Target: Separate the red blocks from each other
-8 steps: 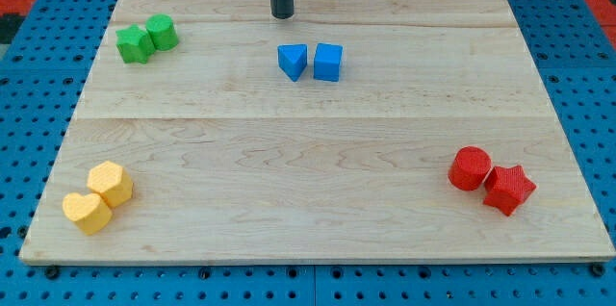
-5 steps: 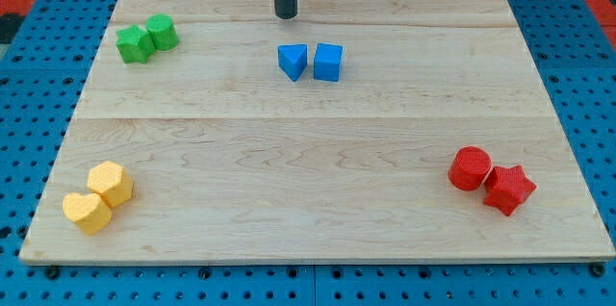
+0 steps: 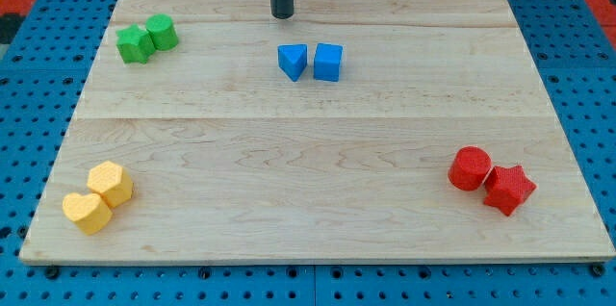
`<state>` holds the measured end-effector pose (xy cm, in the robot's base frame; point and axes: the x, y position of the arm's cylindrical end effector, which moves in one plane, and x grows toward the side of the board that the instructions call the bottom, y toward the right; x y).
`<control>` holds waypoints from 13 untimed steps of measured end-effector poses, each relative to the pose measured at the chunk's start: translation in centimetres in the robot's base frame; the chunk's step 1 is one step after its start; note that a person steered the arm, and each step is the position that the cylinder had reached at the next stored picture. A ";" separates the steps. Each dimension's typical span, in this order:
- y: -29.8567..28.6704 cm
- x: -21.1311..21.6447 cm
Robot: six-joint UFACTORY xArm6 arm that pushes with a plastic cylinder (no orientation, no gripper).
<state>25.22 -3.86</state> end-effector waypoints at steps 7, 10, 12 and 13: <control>25.1 12.3; 27.6 26.8; 34.2 30.9; 26.5 30.5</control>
